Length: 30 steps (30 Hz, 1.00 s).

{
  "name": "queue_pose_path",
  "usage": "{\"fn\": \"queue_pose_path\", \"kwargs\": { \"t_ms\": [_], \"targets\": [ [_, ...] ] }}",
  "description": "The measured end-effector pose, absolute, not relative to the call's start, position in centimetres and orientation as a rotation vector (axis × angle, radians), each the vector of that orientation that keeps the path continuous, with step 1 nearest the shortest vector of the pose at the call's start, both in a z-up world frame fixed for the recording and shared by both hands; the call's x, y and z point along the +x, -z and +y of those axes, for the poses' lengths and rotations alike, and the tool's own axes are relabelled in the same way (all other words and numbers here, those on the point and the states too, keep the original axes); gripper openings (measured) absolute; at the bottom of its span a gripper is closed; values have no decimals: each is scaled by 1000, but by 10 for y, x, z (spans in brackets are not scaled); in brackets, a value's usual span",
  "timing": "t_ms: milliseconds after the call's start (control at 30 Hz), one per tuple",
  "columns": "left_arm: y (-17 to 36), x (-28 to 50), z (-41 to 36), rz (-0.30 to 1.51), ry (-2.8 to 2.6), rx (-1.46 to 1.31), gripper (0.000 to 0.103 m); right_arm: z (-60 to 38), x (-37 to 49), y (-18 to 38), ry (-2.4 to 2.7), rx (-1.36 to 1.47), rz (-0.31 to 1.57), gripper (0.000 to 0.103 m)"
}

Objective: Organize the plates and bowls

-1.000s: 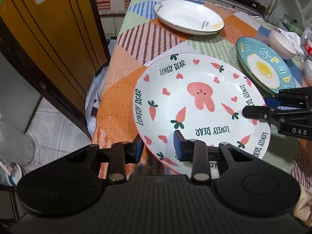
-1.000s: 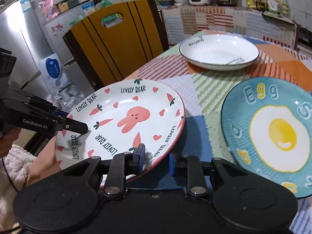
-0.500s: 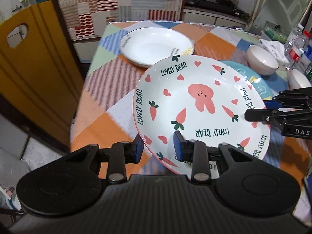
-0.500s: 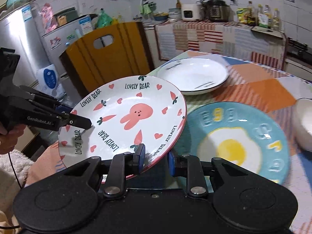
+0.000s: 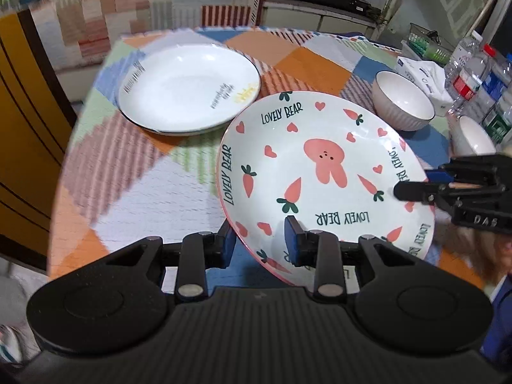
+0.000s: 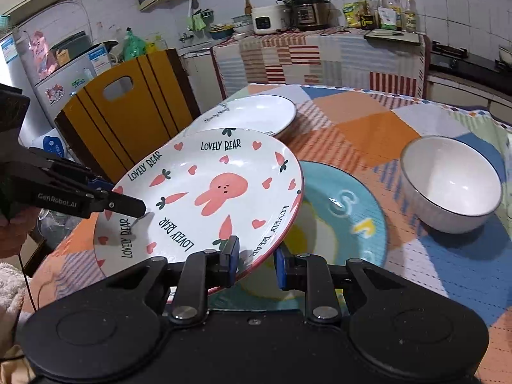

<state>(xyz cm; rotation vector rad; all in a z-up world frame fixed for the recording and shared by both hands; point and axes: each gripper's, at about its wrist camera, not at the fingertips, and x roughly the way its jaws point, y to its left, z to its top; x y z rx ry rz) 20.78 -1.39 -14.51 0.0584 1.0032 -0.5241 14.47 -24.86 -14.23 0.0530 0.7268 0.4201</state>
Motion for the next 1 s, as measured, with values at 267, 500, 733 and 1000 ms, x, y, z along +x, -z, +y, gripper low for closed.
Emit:
{"fn": "queue_pose_path", "kwargs": {
  "t_ms": [267,500,733,1000],
  "targets": [
    [156,218,-38,1037,563,46,30,-275,147,157,-355,121,767,28],
    [162,221,-53,1058,588,74,30,-284,152,160,-299,143,796,28],
    [168,227,-56,1098,594,70,31,-274,154,151,-188,101,829,28],
    [174,232,-58,1142,584,43,31,-258,161,141,-66,60,902,29]
  ]
}}
